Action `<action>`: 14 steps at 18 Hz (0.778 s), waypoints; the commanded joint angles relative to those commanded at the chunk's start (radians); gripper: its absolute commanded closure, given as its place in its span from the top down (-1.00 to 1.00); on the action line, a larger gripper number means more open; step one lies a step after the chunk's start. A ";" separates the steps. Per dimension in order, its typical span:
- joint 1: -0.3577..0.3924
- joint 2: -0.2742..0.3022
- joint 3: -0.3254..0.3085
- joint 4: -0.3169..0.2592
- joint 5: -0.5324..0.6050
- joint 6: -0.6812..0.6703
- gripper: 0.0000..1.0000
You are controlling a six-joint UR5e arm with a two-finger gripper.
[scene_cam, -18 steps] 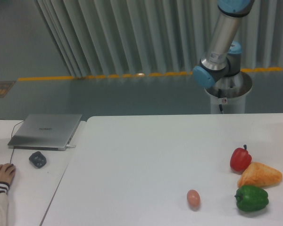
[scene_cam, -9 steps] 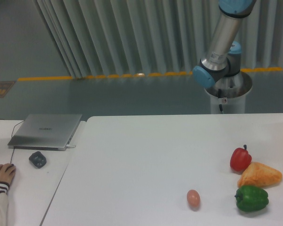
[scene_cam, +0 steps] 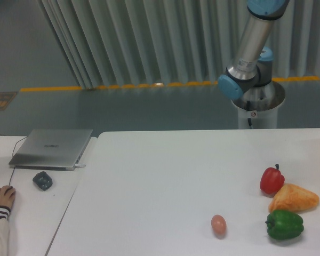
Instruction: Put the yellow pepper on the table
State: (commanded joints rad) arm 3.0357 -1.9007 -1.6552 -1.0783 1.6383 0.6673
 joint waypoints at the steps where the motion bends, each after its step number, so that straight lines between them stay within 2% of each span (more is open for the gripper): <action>1: 0.000 0.011 0.002 -0.003 -0.002 0.002 -0.05; 5: -0.054 0.075 0.008 -0.029 0.002 0.002 -0.05; 8: -0.142 0.142 0.026 -0.087 0.006 -0.014 -0.05; 12: -0.271 0.209 0.005 -0.101 0.006 -0.017 -0.05; 14: -0.333 0.216 -0.006 -0.100 0.005 -0.017 -0.05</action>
State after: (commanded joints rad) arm 2.7032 -1.6843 -1.6613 -1.1781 1.6429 0.6504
